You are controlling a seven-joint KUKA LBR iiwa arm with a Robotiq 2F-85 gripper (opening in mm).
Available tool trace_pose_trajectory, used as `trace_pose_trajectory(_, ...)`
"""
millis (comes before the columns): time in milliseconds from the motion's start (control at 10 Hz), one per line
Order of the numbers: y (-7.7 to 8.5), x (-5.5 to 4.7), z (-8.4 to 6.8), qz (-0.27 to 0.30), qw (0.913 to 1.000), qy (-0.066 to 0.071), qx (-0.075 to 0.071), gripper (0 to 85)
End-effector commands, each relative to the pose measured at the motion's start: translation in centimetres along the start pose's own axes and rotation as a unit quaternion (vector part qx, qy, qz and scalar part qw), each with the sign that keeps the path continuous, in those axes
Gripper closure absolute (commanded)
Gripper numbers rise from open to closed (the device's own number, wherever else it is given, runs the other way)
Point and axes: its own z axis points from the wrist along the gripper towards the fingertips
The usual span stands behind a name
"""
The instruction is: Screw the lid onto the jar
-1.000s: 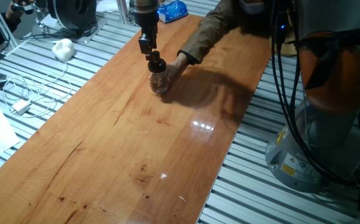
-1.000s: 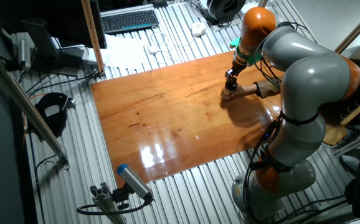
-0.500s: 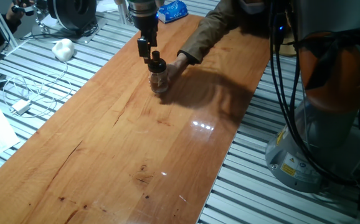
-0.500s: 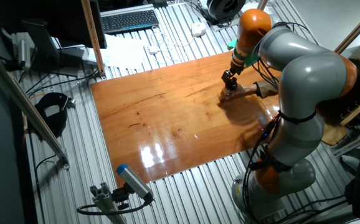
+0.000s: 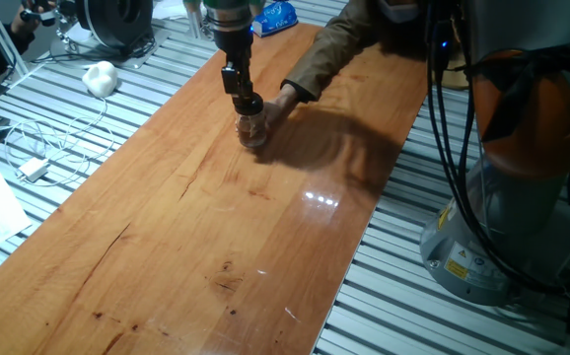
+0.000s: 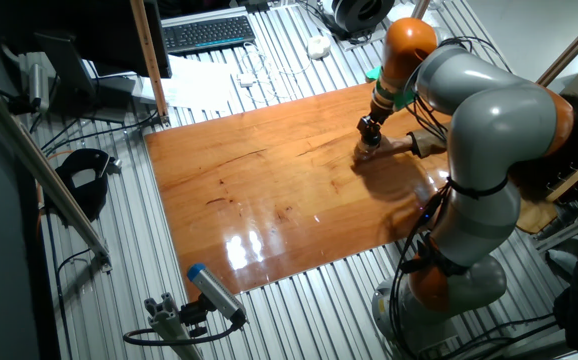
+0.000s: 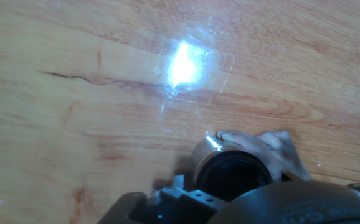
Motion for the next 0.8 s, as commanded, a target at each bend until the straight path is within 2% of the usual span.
trace_pose_trajectory(0, -0.1, 0.0, 0.1, 0.0, 1.0, 0.0, 0.001, 0.0)
trace_pose_trajectory(700, -0.4, 0.4, 1.1, -0.001, 1.0, -0.003, -0.002, 0.0)
